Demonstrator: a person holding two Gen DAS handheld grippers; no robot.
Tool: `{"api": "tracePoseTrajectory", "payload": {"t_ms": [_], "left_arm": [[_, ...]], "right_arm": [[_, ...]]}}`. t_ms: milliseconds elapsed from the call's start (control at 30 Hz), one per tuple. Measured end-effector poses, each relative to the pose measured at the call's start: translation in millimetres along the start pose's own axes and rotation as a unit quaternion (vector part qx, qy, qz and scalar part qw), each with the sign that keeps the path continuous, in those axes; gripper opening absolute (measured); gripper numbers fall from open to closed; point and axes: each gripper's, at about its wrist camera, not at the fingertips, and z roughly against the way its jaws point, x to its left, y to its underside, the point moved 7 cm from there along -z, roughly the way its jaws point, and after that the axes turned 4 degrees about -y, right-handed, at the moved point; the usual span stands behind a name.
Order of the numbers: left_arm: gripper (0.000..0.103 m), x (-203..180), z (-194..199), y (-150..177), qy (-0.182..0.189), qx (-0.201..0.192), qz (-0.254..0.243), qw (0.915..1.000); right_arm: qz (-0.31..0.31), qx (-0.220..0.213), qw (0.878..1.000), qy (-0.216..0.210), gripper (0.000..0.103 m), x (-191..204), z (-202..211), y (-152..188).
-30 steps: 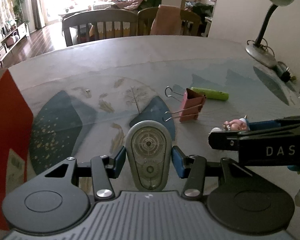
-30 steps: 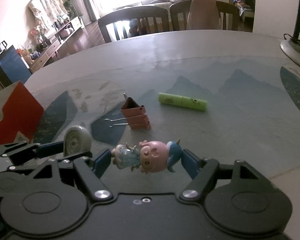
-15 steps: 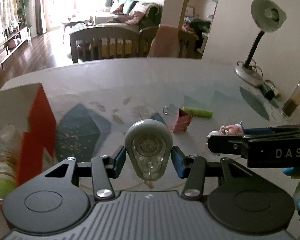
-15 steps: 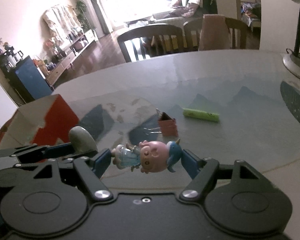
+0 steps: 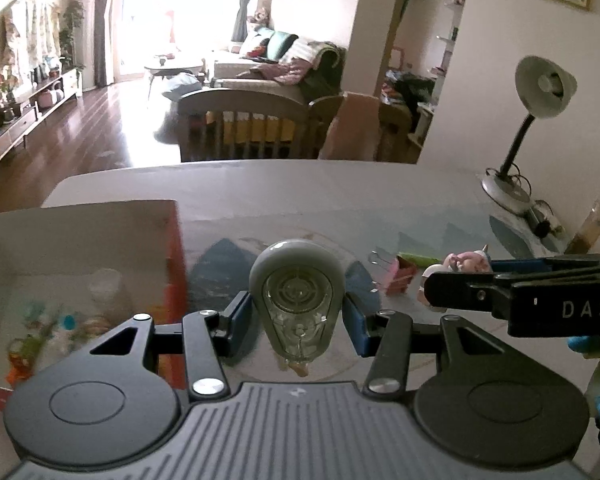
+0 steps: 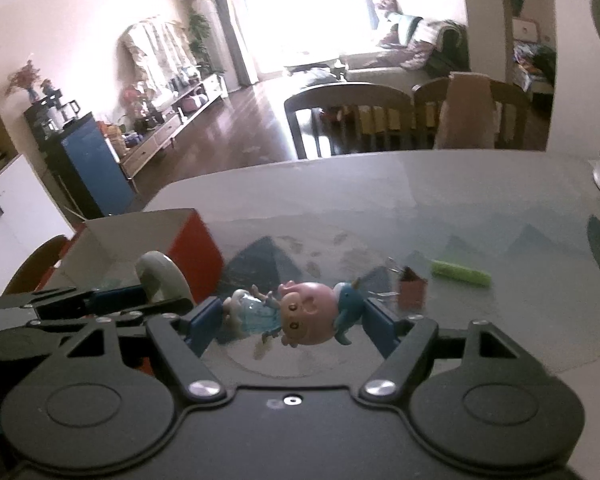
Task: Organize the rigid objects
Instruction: 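Carry the tape dispenser and pig figure over the shoebox with both tools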
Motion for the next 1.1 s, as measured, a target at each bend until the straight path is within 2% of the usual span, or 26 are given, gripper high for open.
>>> {"api": "tracePoseTrajectory", "payload": {"t_ms": [267, 600, 867, 1100], "left_arm": [[0.049, 54.5, 27.4, -9.4, -0.020, -0.019, 0.009, 0.9996], [0.049, 128.5, 44.6, -15.5, -0.053, -0.025, 0.032, 0.9978], [0.049, 187.5, 46.1, -8.7, -0.088, -0.021, 0.052, 0.9945], [0.049, 232.6, 34.2, 5.3, -0.111, 0.000, 0.058, 0.9921]], "right_arm": [[0.031, -0.006, 0.999, -0.020, 0.076, 56.6, -12.9, -11.4], [0.078, 0.003, 0.996, -0.044, 0.076, 125.2, -44.2, -11.3], [0.115, 0.022, 0.992, -0.045, 0.076, 162.5, -75.7, -6.5], [0.139, 0.041, 0.989, -0.035, 0.076, 185.1, -109.3, -0.6]]}}
